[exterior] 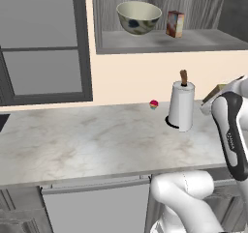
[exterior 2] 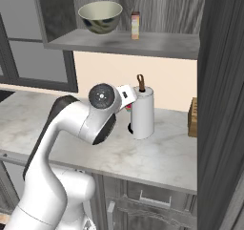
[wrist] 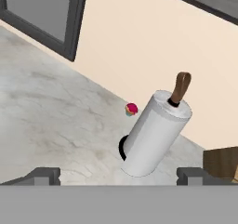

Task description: Pick the mug and place it in the sink. Pick the bowl and place it in the open cabinet and then close the cabinet.

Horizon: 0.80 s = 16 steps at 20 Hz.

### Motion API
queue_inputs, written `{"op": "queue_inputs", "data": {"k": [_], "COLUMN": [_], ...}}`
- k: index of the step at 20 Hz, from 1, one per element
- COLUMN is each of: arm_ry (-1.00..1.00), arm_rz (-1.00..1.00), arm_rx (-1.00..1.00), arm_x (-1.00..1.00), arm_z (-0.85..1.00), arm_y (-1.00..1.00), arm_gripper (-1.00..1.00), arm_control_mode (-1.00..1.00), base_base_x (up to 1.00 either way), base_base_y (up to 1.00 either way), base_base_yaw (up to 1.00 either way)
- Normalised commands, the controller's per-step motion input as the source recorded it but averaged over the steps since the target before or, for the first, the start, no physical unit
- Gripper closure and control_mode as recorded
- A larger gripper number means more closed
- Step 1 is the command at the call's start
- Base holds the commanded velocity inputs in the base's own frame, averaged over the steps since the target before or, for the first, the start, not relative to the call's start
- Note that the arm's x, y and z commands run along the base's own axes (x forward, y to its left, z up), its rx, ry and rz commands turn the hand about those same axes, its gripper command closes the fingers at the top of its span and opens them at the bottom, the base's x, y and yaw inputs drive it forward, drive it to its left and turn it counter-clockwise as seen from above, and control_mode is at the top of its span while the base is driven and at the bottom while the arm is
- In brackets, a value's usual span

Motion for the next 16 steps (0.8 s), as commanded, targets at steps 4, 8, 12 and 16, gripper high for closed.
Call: {"op": "queue_inputs", "data": {"k": [4,8,12,16], "arm_ry": [-0.07,-0.06,0.00,0.00], "arm_rz": [0.00,0.00,0.00,0.00], "arm_rx": [0.05,0.09,0.15,0.16], "arm_x": [0.00,-0.01,-0.08,-0.14], "arm_z": [-0.19,-0.20,-0.30,-0.19], "arm_y": [-0.11,-0.10,-0.21,-0.28], "arm_gripper": [-1.00,-1.00,-1.00,-1.00], "arm_control_mode": [-1.00,-1.00,-1.00,-1.00], "base_base_x": [0.00,0.00,0.00,0.00], "base_base_y": [0.00,0.00,0.00,0.00], "base_base_yaw": [0.00,0.00,0.00,0.00]}}
